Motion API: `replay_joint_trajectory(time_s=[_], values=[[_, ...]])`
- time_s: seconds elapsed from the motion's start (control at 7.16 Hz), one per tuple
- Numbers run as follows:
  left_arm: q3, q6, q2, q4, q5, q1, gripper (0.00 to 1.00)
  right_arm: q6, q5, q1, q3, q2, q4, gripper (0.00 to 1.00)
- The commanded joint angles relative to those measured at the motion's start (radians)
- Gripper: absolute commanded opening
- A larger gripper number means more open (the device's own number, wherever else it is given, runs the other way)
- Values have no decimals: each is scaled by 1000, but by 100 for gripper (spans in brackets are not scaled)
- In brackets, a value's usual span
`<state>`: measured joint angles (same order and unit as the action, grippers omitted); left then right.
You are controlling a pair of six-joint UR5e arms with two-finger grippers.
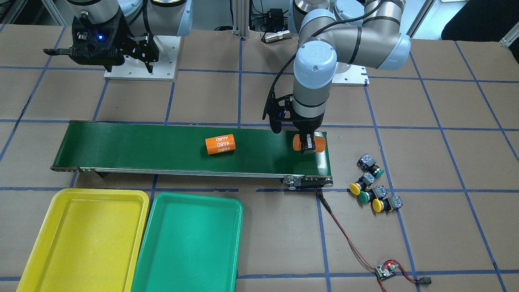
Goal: Sort buttons by color to trays
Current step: 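Place the second orange cylinder on the conveyor belt and release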
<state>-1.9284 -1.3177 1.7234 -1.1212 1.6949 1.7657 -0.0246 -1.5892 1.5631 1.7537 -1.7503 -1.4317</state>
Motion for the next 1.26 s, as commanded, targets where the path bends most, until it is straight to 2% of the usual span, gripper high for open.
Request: replay_joint_trajectory(time_s=[0.0, 0.14, 0.28, 0.56, 0.7, 0.84, 0.98, 1.12], values=[[0, 136, 30, 8, -3, 12, 11, 0, 0, 0, 0, 0, 0, 100], [-7, 156, 39, 8, -6, 14, 81, 0, 0, 0, 0, 0, -1, 100], [-4, 159, 41, 8, -5, 15, 100, 0, 0, 0, 0, 0, 0, 100], [21, 140, -17, -14, 0, 3, 100, 0, 0, 0, 1, 0, 0, 100], [47, 127, -37, -37, -4, -49, 100, 0, 0, 0, 1, 0, 0, 100], [46, 86, -50, -76, -90, -175, 100, 0, 0, 0, 1, 0, 0, 100], [42, 118, -54, -101, -115, -316, 100, 0, 0, 0, 1, 0, 0, 100], [43, 173, -36, -62, -116, -450, 100, 0, 0, 0, 1, 0, 0, 100]])
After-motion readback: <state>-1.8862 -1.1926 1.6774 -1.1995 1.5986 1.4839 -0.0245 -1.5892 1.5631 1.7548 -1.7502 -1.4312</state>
